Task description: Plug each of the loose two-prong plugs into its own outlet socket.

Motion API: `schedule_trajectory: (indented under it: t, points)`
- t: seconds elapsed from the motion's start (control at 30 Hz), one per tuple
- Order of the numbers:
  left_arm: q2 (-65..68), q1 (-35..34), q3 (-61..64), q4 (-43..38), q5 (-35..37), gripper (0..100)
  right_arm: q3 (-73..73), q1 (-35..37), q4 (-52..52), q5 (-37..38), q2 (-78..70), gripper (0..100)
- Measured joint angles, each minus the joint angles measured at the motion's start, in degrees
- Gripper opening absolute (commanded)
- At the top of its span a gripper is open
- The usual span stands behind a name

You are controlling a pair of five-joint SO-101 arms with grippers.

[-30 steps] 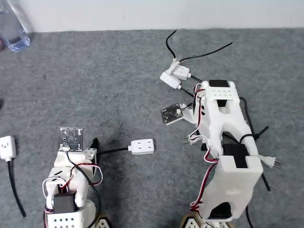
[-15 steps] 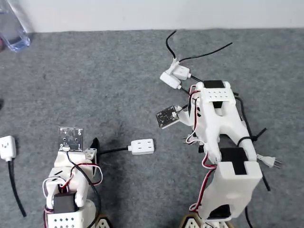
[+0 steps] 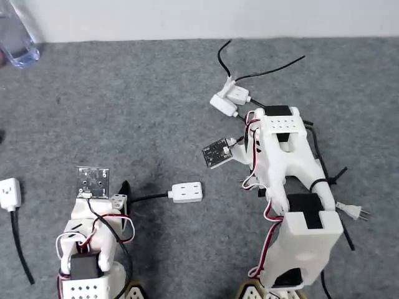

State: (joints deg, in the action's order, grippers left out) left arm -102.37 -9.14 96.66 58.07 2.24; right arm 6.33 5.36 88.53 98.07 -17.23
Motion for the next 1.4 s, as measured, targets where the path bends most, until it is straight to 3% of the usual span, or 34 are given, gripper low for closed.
schedule_trajectory:
  t: [0.73,0.87,1.13,1.4]
  points:
    - [0.00,0.00,0.00,0.00,0.00,17,9.14,0.97,-10.81,0.00,0.26,22.6]
    - [0.00,0.00,0.00,0.00,0.00,17,12.75,1.32,-16.09,-2.99,1.49,22.6]
    - [0.00,0.00,0.00,0.00,0.00,17,13.01,1.58,-16.97,-4.31,1.58,22.6]
    - [0.00,0.00,0.00,0.00,0.00,17,12.92,1.32,-16.09,1.41,1.58,22.6]
